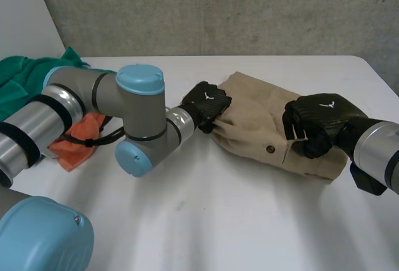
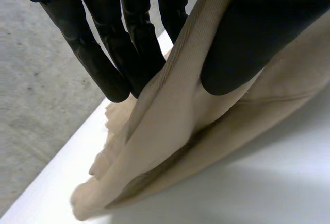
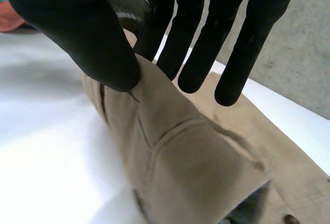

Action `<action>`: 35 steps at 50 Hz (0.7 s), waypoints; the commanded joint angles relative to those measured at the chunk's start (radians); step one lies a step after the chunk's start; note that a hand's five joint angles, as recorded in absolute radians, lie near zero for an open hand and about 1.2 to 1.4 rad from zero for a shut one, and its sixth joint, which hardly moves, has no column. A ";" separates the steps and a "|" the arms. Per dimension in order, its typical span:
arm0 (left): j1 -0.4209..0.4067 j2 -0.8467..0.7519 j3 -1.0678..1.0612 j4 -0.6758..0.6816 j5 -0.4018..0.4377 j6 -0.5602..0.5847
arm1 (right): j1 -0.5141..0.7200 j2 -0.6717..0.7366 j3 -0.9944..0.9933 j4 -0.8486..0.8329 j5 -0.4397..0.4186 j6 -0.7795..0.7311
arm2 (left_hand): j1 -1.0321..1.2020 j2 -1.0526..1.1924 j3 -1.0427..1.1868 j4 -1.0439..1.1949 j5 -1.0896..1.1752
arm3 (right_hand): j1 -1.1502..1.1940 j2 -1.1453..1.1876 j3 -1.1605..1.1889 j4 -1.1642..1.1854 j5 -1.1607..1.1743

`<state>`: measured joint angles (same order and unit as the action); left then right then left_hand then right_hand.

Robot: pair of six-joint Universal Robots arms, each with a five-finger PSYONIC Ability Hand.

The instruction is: Fold the laundry.

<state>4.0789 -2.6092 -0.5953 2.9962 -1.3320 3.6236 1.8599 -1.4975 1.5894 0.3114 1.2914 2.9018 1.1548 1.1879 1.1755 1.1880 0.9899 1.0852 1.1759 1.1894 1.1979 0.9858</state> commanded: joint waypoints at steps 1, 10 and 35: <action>0.017 0.069 0.045 0.044 -0.147 -0.010 | -0.047 0.135 -0.097 -0.121 0.051 -0.018 | 0.242 0.208 0.221 0.208 0.232 | 0.311 0.220 0.207 0.198 0.236; 0.008 0.242 0.127 0.173 -0.205 -0.101 | -0.010 0.330 -0.518 -0.418 0.267 -0.032 | 0.242 0.208 0.221 0.208 0.232 | 0.311 0.220 0.207 0.198 0.236; 0.038 0.489 -0.570 0.089 -0.260 -0.030 | 0.068 0.321 -0.178 -0.359 0.192 -0.099 | 0.087 0.054 0.066 0.054 0.077 | -0.245 -0.335 -0.349 -0.357 -0.320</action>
<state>4.0910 -2.1205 -1.0206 3.0824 -1.6073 3.5124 1.9317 -1.1790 1.2808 -0.1418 1.5026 2.8266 1.1547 1.1871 1.1817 1.1853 0.9881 1.1145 1.1138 1.1202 1.1240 0.9568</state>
